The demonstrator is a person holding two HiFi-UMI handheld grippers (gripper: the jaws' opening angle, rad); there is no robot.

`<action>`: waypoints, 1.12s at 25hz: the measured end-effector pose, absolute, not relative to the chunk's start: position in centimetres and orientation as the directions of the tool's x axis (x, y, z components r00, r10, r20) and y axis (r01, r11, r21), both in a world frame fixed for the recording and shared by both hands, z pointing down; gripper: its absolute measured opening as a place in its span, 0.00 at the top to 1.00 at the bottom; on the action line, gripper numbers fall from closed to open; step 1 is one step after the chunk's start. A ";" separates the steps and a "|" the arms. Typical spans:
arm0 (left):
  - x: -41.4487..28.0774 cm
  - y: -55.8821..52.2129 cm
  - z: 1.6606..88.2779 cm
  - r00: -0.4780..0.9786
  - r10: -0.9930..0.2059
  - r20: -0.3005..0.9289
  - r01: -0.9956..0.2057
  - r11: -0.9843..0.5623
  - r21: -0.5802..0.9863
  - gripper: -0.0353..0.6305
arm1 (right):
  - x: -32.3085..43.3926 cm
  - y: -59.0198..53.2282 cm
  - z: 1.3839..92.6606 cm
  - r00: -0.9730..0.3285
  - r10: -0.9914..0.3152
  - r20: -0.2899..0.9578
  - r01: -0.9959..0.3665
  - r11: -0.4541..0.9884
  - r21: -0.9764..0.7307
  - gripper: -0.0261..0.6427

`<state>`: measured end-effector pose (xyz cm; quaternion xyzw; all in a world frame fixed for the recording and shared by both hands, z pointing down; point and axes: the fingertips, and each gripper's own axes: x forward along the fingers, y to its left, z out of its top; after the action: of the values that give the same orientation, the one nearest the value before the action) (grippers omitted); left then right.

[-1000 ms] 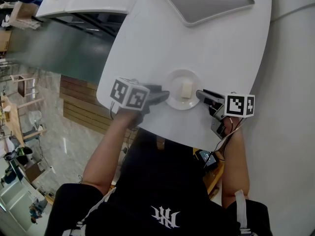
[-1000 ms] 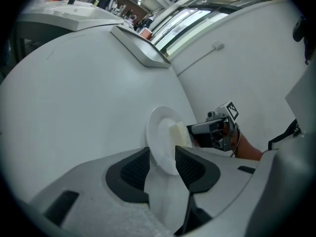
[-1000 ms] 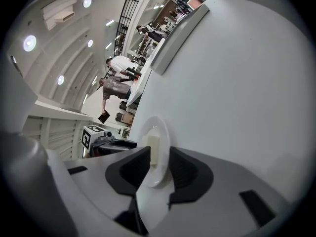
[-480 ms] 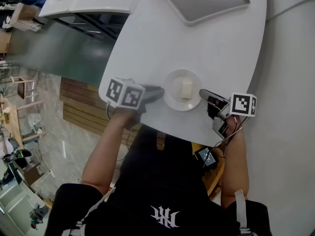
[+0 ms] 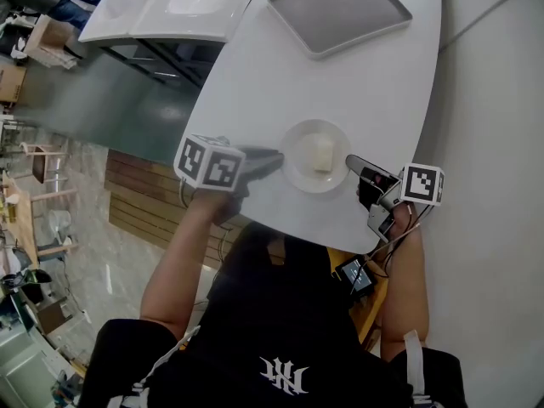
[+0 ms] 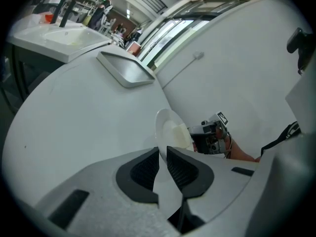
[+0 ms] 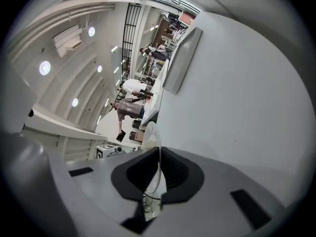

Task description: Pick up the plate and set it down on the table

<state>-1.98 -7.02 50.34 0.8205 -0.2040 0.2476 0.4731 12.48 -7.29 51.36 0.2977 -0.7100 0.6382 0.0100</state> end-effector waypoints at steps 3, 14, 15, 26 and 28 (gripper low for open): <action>-2.0 -7.3 49.9 0.792 -0.113 0.600 -0.569 -0.493 0.658 0.87 | 12.0 -7.5 50.7 -0.833 -0.429 0.350 -0.401 0.032 -0.915 0.94; -0.8 -8.7 49.4 0.807 -0.082 0.585 -0.526 -0.551 0.648 0.87 | 12.8 -8.3 49.4 -0.804 -0.489 0.339 -0.420 0.063 -0.905 0.94; -0.4 -9.1 49.4 0.808 -0.076 0.584 -0.522 -0.552 0.650 0.87 | 13.2 -8.6 49.2 -0.797 -0.495 0.345 -0.428 0.061 -0.902 0.94; 2.7 -21.2 50.1 0.808 -0.042 0.588 -0.511 -0.548 0.663 0.87 | 16.3 -19.6 50.4 -0.748 -0.547 0.375 -0.434 -0.024 -0.900 0.94; 2.7 -23.2 50.9 0.803 -0.040 0.594 -0.517 -0.543 0.662 0.87 | 16.3 -21.5 51.3 -0.744 -0.547 0.384 -0.439 -0.034 -0.898 0.94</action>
<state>2.70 -23.17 50.95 0.8372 -0.1664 0.2658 0.4480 16.32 -21.51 51.26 0.3551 -0.6937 0.6252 -0.0432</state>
